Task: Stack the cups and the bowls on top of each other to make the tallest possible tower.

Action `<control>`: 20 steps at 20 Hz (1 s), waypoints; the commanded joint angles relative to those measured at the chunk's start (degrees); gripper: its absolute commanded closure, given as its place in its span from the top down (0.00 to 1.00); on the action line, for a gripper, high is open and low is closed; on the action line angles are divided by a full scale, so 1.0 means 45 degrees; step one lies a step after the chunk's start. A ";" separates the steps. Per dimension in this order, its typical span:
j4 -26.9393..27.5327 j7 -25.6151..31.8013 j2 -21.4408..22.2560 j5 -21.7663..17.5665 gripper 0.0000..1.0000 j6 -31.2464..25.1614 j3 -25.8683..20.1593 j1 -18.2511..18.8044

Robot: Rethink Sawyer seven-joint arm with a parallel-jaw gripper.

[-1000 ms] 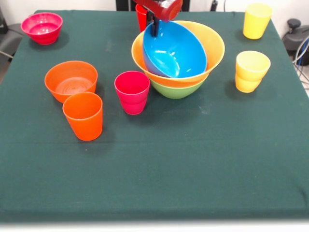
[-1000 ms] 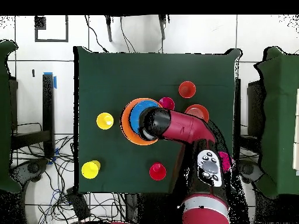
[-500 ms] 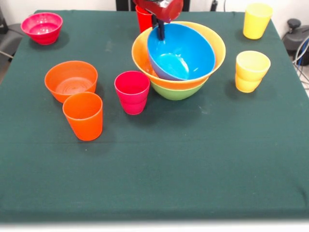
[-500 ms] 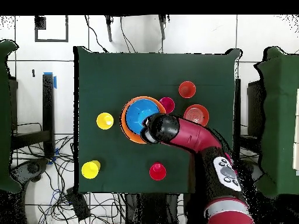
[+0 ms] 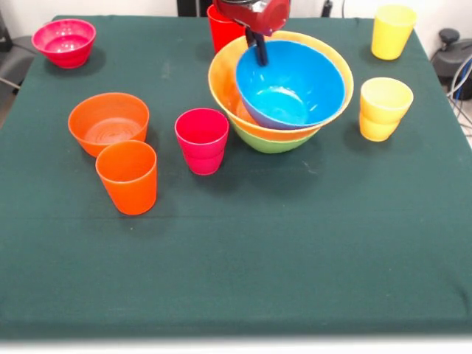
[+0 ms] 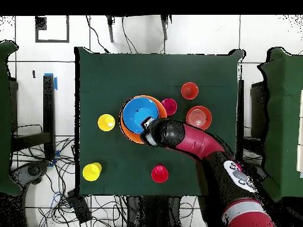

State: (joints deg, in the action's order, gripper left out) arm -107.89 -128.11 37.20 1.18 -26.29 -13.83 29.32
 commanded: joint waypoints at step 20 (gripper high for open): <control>-0.0424 0.0082 0.0212 -0.1559 1.00 0.0638 -0.1288 -0.0212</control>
State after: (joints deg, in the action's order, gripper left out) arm -109.76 -128.11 38.51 -1.70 -22.84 -19.74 30.65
